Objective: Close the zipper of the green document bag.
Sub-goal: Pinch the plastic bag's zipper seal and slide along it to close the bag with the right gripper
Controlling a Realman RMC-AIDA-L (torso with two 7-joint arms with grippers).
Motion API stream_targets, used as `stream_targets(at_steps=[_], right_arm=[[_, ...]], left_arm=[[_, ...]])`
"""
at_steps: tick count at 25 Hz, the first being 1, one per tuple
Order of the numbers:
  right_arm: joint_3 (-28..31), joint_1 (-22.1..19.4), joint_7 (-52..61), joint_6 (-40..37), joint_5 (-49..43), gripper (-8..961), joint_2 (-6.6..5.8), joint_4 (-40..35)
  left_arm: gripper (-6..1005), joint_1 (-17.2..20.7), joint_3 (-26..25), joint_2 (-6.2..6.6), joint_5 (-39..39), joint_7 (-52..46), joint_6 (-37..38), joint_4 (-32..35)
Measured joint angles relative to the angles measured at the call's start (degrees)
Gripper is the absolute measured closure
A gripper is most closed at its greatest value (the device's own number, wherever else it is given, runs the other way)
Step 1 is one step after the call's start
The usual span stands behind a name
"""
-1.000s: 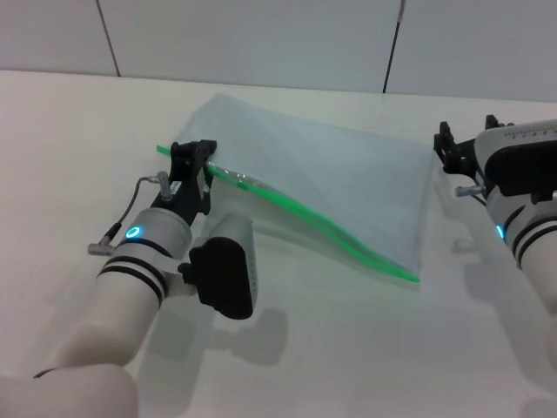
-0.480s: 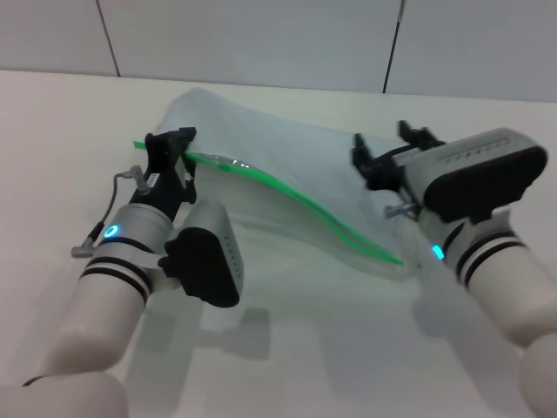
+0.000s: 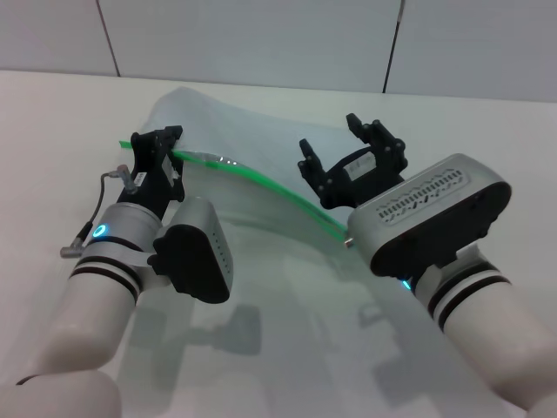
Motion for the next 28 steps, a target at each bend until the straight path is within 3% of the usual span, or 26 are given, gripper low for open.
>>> stream_targets(at_steps=[28], right_arm=[[-2.85, 3.34, -2.36, -3.21, 0.00, 324, 0.96, 0.08]], left_arm=[[943, -1.39, 0.45, -0.08, 7.36, -1.16, -2.13, 0.00]])
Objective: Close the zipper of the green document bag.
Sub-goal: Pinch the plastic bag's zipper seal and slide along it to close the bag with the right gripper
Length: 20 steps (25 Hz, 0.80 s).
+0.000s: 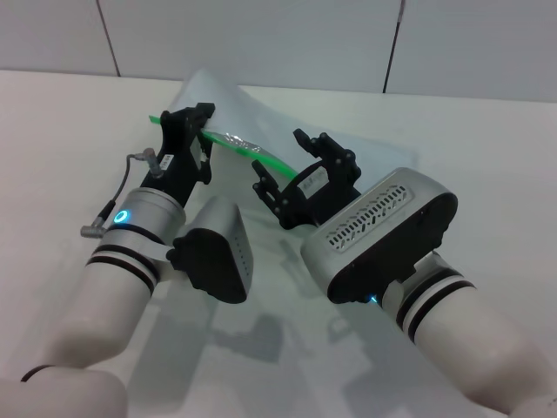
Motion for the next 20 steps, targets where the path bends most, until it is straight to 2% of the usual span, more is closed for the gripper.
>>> stream_targets(at_steps=[20], right_arm=[[-0.77, 0.92, -1.38, -0.62, -0.09, 339, 0.28, 0.10]], left_arm=[[944, 0.30, 0.09, -0.09, 4.09, 0.59, 0.14, 0.36]])
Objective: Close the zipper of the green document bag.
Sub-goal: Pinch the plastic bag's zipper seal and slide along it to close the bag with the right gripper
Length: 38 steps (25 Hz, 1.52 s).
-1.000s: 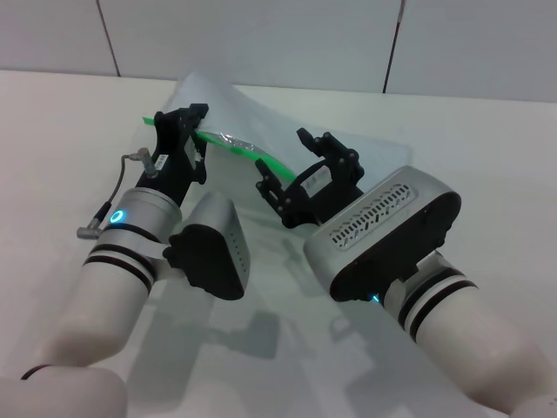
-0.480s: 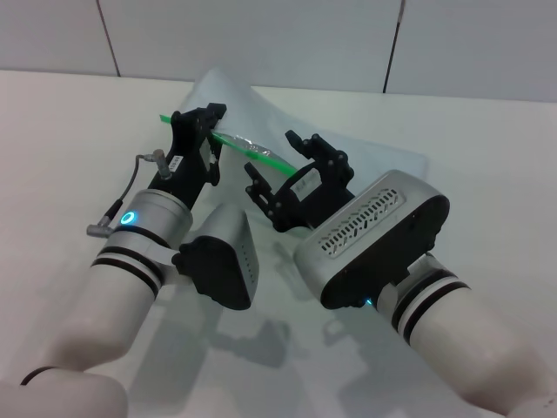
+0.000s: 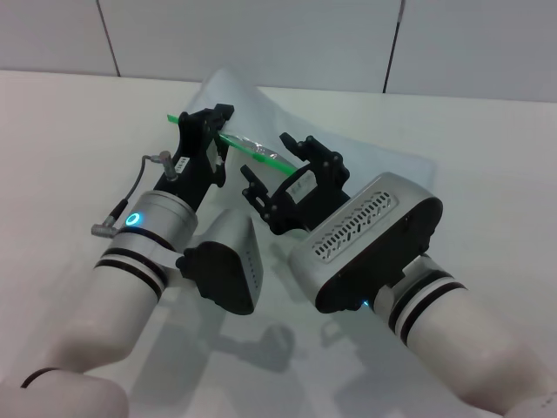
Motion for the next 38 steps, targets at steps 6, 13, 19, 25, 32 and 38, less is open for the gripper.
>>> stream_targets(at_steps=[6, 13, 19, 25, 32, 38], right_arm=[[0.00, 0.42, 0.00, 0.00, 0.00, 355, 0.13, 0.41], [0.03, 0.48, 0.00, 0.02, 0.00, 379, 0.24, 0.94], [0.33, 0.47, 0.07, 0.07, 0.11, 482, 0.33, 1.24], [0.53, 0.46, 0.32, 0.08, 0.42, 559, 0.34, 1.51], [0.62, 0.46, 0.39, 0.05, 0.53, 582, 0.34, 2.15], [0.62, 0.46, 0.46, 0.02, 0.53, 588, 0.34, 2.17]], left_arm=[[944, 0.00, 0.00, -0.12, 1.30, 0.08, -0.01, 0.08], [943, 0.02, 0.00, -0.12, 1.71, 0.16, -0.05, 0.17], [943, 0.09, 0.00, -0.12, 1.73, 0.85, -0.05, 0.17], [943, 0.11, 0.00, -0.12, 1.73, 1.27, -0.10, 0.45], [943, 0.34, -0.01, -0.12, 2.84, 1.40, -0.14, 0.95], [944, 0.54, 0.00, -0.12, 3.13, 1.40, -0.14, 1.05]])
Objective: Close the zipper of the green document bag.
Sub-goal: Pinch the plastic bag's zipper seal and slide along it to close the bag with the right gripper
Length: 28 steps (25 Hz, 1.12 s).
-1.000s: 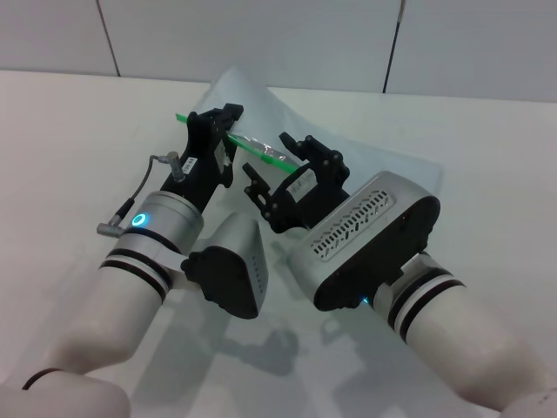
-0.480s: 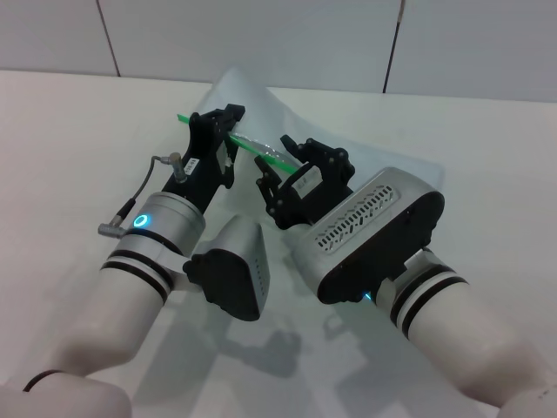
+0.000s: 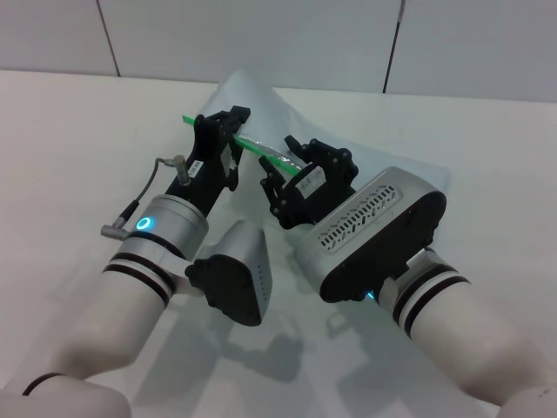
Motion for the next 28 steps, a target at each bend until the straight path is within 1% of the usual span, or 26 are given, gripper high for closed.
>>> stream_targets(at_steps=[10, 16, 28], right_arm=[[0.00, -0.16, 0.10, 0.18, 0.00, 624, 0.00, 0.00], [0.00, -0.12, 0.10, 0.12, 0.00, 716, 0.00, 0.00], [0.00, -0.14, 0.18, 0.53, 0.00, 792, 0.10, 0.17]], left_arm=[[944, 0.03, 0.00, 0.00, 0.00, 0.08, -0.08, 0.00], [944, 0.01, 0.00, 0.00, -0.01, 0.13, -0.09, 0.00], [944, -0.01, 0.00, 0.00, -0.01, 0.18, -0.09, 0.00]])
